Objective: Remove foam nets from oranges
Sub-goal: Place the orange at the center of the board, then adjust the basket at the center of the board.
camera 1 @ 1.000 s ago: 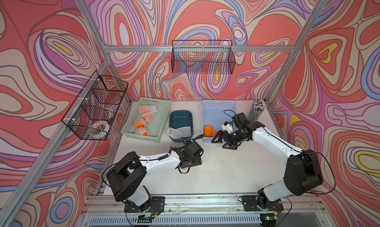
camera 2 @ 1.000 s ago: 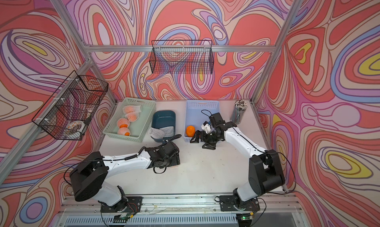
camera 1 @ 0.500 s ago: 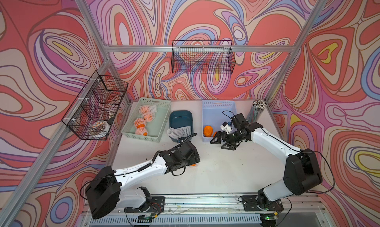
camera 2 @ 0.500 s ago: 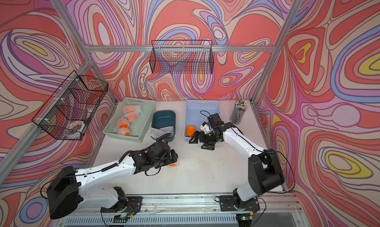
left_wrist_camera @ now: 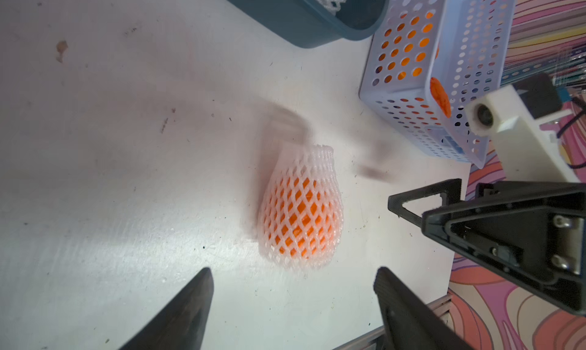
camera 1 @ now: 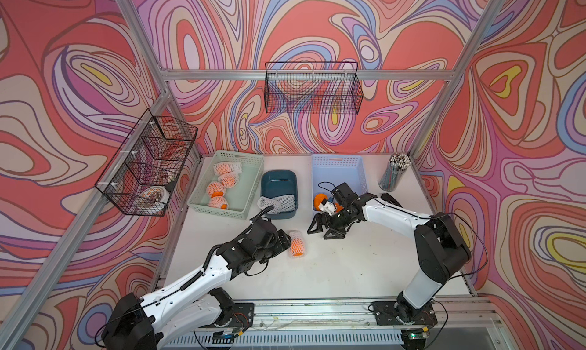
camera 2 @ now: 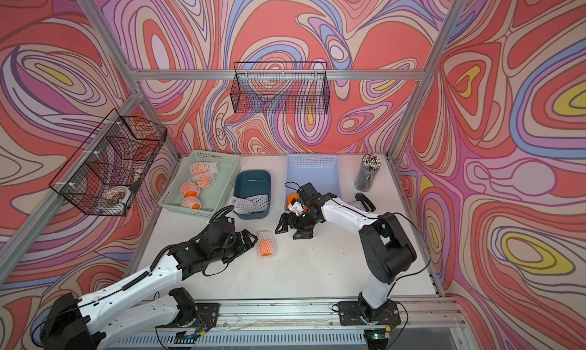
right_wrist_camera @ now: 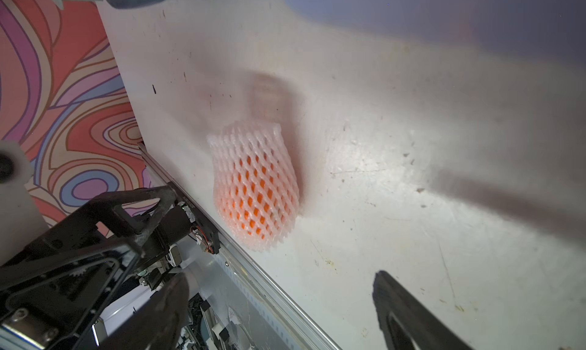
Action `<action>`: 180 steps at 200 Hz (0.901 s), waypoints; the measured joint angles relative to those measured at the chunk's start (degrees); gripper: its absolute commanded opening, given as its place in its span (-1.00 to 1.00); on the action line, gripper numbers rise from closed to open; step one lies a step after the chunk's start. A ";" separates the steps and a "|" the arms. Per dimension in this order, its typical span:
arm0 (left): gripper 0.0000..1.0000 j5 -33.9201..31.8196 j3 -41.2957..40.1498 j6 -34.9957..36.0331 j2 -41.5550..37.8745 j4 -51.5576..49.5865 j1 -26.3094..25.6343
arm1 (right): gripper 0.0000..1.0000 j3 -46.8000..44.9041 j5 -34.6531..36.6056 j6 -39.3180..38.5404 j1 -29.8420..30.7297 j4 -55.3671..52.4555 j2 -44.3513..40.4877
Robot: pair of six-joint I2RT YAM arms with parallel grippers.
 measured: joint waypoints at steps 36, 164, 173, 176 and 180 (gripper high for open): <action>0.49 3.69 -1.53 0.04 3.34 4.09 2.03 | 0.66 2.91 -0.44 -0.42 1.62 2.84 4.92; 0.21 8.57 -1.29 1.81 16.74 15.15 4.07 | 0.28 5.60 -0.87 -2.16 4.87 8.44 10.27; 0.20 8.59 -1.27 1.95 16.92 15.52 4.07 | 0.28 5.70 -0.63 -2.23 4.98 8.26 10.29; 0.20 8.63 -1.22 2.01 17.00 15.61 4.07 | 0.27 5.73 -0.50 -2.27 5.01 8.20 10.29; 0.20 8.72 -1.18 2.03 17.11 15.69 4.07 | 0.28 5.75 -0.35 -2.38 5.03 8.11 10.29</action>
